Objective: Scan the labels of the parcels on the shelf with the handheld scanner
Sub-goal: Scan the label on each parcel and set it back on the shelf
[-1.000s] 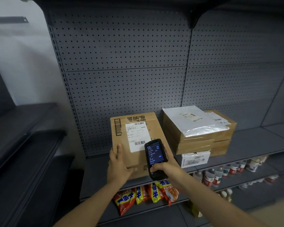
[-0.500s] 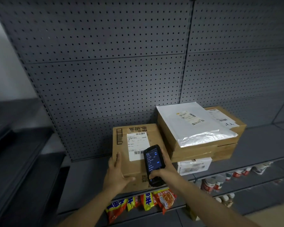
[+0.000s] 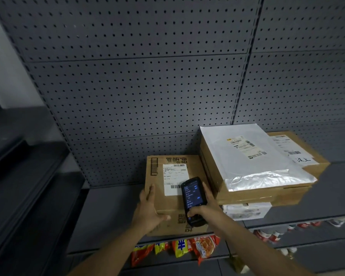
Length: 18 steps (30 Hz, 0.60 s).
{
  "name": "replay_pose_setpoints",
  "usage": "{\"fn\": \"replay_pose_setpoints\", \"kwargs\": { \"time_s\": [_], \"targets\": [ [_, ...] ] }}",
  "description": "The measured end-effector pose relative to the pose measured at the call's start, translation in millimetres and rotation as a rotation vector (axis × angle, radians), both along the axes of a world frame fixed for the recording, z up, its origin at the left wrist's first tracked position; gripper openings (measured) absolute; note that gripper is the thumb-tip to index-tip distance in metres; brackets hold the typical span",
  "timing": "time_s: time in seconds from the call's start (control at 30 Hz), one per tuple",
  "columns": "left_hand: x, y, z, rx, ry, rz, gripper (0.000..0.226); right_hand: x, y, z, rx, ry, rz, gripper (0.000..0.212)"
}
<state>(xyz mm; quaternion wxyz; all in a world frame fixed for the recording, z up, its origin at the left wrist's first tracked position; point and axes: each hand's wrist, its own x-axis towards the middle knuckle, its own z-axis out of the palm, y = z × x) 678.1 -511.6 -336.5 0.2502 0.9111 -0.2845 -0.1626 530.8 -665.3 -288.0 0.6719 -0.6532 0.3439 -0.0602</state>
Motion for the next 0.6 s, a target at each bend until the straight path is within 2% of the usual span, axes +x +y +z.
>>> {"fn": "replay_pose_setpoints", "kwargs": {
  "time_s": [0.6],
  "targets": [
    [19.3,-16.4,-21.6,-0.005,0.039,-0.026,0.128,25.2,-12.7,-13.0,-0.037,0.084,-0.069,0.118]
  ]
}}
